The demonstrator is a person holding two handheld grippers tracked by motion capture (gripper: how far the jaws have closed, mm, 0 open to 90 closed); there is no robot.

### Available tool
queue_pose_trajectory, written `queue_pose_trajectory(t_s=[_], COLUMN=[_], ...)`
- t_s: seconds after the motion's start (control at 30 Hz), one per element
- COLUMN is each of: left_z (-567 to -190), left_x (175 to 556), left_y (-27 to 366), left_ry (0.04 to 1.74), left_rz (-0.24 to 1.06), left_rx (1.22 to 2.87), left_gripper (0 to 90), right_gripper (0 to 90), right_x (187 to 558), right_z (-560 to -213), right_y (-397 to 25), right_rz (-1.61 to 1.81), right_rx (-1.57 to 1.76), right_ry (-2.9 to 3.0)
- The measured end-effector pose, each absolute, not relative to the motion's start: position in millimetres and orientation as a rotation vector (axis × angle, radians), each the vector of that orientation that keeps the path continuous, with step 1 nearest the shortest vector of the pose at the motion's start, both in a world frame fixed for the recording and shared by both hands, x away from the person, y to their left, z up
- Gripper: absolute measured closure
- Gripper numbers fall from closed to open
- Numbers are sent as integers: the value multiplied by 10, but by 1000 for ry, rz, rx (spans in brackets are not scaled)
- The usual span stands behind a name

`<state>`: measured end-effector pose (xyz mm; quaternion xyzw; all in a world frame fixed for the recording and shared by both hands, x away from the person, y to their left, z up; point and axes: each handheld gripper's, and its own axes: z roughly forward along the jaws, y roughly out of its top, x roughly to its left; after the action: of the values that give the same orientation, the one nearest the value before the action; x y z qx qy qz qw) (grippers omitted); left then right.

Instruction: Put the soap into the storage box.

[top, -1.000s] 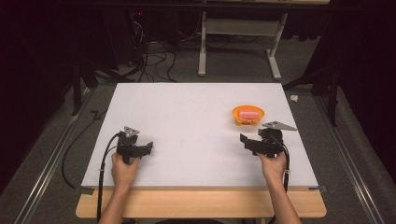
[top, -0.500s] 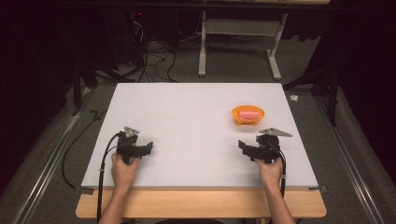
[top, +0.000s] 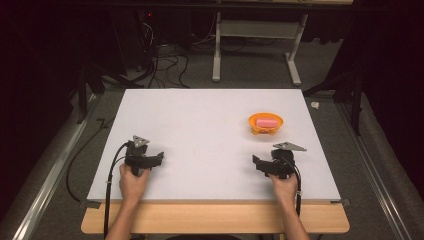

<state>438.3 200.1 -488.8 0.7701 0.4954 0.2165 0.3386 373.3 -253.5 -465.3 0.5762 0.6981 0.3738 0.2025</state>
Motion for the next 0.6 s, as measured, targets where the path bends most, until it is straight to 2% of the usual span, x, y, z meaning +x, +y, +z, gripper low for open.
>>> queue_pose_trajectory(t_s=[0.6], left_z=[-4888], left_x=[4382], left_y=[2001], left_ry=[1290], left_rz=[565], left_rx=[2006], left_gripper=[187], right_gripper=[179], right_x=[3745], right_z=[-4828], right_y=[-2424], right_rz=[860], right_rx=[1562], right_ry=[1993])
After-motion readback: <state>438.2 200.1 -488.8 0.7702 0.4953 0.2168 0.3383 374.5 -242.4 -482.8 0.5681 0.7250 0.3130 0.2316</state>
